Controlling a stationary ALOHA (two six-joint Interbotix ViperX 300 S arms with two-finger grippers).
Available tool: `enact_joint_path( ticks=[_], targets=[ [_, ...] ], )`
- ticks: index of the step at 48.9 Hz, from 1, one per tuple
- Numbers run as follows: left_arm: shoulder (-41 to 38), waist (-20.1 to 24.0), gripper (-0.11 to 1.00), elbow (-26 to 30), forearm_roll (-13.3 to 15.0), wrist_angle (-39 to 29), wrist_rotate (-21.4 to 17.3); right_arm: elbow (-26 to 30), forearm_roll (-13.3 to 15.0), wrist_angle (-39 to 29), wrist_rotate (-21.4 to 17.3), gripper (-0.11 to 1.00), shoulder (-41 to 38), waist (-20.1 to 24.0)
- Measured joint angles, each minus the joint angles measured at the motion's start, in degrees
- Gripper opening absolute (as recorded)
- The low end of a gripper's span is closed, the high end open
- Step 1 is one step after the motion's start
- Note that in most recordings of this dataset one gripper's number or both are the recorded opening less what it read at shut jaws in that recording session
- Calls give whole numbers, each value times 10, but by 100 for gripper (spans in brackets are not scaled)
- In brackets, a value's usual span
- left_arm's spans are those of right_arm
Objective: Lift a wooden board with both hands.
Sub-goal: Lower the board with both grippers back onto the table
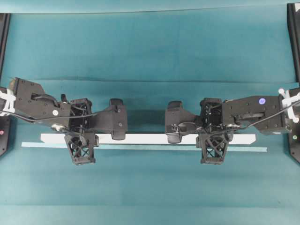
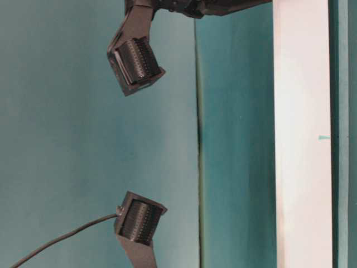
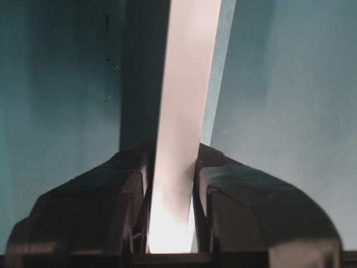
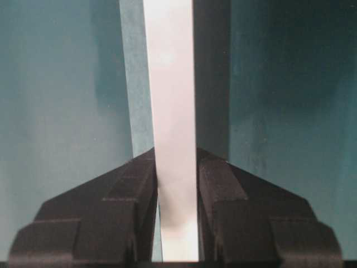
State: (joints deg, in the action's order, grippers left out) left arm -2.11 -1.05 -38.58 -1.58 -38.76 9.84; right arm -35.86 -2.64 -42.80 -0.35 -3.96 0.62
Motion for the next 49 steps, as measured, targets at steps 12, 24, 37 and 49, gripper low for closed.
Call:
enact_joint_path(
  ticks=[12, 24, 37, 49],
  targets=[
    [-8, 0, 17, 0, 0, 12, 0, -3, 0, 7, 0, 21, -9, 1],
    [-12, -1, 17, -1, -1, 24, -1, -7, -1, 20, 0, 21, -9, 3],
    [-10, -2, 17, -11, 0, 65, -37, -9, -3, 32, -1, 21, -9, 4],
    [-2, -3, 17, -24, 3, 92, -76, -12, -3, 44, -5, 21, -9, 4]
  ],
)
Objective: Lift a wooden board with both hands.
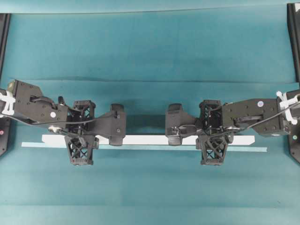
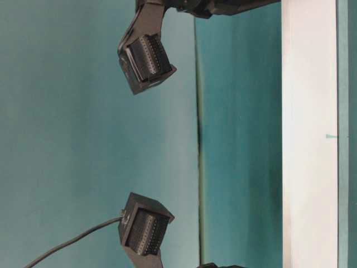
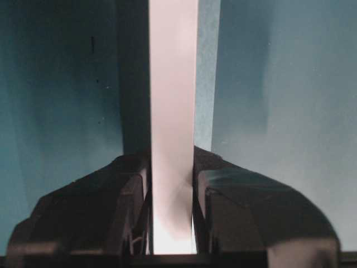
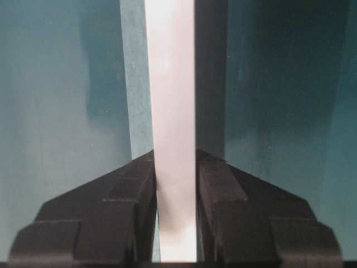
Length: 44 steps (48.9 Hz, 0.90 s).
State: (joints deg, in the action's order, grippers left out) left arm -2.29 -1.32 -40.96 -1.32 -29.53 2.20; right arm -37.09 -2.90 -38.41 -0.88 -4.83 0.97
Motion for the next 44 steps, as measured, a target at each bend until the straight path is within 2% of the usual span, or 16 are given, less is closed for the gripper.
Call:
enact_joint_path(
  ticks=[7, 9, 17, 19, 22, 28, 33, 44],
  targets=[
    [2, 1, 17, -2, 0, 3, -3, -1, 0, 2, -4, 22, 1, 0],
    [3, 2, 17, -3, 0, 4, -3, -1, 0, 2, -4, 26, 1, 0],
    [3, 3, 18, -4, 0, 10, -3, -6, -1, 4, -7, 71, -4, 3],
    [4, 4, 24, -4, 0, 11, -3, -6, -1, 4, -9, 81, -4, 2],
    [4, 4, 40, -6, 0, 14, -3, -6, -1, 4, -12, 90, -4, 3],
    [4, 8, 77, -12, 0, 20, -5, -6, -2, 6, -23, 90, -4, 2],
    [7, 8, 96, -21, 0, 22, -6, -6, -2, 10, -28, 91, -3, 2],
    [29, 4, 99, -29, 0, 21, -7, -6, -2, 19, -31, 91, 11, 2]
  ],
)
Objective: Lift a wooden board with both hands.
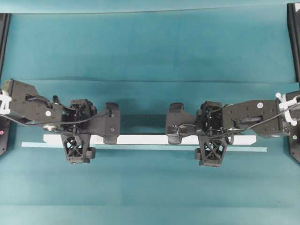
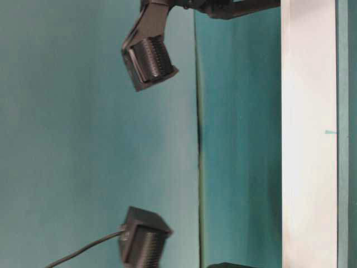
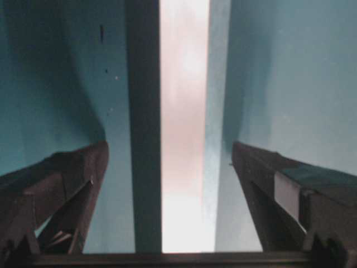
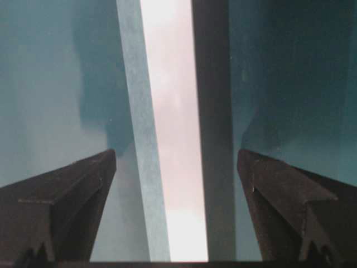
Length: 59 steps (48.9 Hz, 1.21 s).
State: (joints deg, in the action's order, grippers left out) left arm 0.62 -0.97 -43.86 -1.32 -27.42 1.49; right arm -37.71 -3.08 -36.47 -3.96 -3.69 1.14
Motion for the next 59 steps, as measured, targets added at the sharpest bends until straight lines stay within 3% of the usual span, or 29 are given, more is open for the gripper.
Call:
enact_joint_path(
  ticks=[20, 29, 43, 59],
  targets=[
    [161, 0, 99, 7, 0, 2, 0, 0, 0, 37, -1, 91, 134, -13],
    [227, 0, 99, 1, 0, 20, 0, -4, 2, 84, 0, 91, 208, -18],
    [320, 0, 99, -20, 0, 45, 4, -66, 15, 184, 1, 91, 321, -18],
    [437, -3, 98, -37, 0, 91, 5, -116, 16, 205, 1, 90, 454, -18]
  ],
)
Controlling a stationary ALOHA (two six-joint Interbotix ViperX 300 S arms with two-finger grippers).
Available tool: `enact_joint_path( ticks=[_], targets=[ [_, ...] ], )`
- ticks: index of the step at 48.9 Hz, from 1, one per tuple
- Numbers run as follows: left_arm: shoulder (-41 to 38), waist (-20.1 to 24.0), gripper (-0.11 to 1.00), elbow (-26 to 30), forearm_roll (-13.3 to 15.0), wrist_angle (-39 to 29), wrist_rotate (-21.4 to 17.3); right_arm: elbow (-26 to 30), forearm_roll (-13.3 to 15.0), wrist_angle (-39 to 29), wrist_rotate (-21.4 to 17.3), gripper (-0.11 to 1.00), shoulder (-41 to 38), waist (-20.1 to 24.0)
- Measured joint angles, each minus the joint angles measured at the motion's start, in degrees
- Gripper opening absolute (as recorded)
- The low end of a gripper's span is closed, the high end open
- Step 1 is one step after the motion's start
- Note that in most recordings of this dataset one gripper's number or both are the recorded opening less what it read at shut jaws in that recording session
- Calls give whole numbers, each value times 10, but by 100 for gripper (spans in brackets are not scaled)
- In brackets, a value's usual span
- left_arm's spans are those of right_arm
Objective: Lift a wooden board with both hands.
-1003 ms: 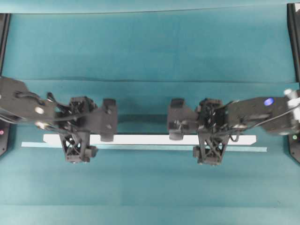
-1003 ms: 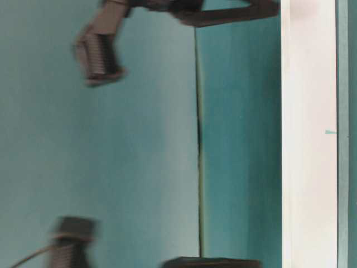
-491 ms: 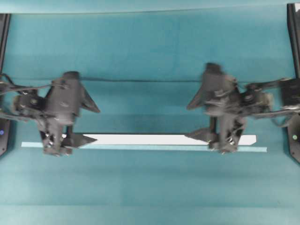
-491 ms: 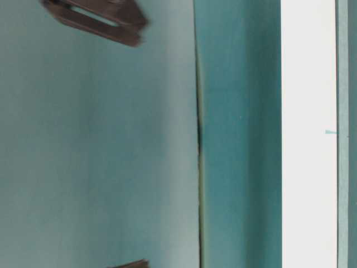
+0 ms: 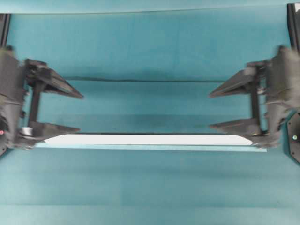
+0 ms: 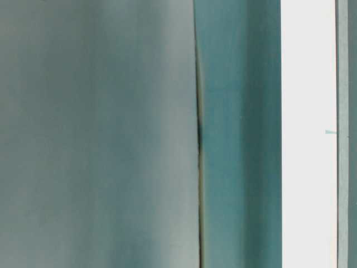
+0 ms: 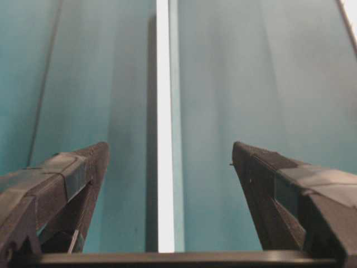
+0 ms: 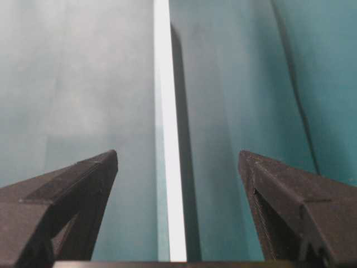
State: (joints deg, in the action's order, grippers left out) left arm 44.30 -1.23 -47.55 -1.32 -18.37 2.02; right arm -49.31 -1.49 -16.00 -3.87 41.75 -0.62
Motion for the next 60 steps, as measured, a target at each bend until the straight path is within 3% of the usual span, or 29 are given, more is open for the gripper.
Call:
enact_joint_path(
  ticks=[20, 60],
  targets=[
    [54, -1, 95, -5, 0, 9, 5, -19, 0, -4, 0, 90, 114, 0],
    [89, 8, 95, -5, 0, 32, 4, -41, 1, -3, 0, 90, 141, -10]
  ],
)
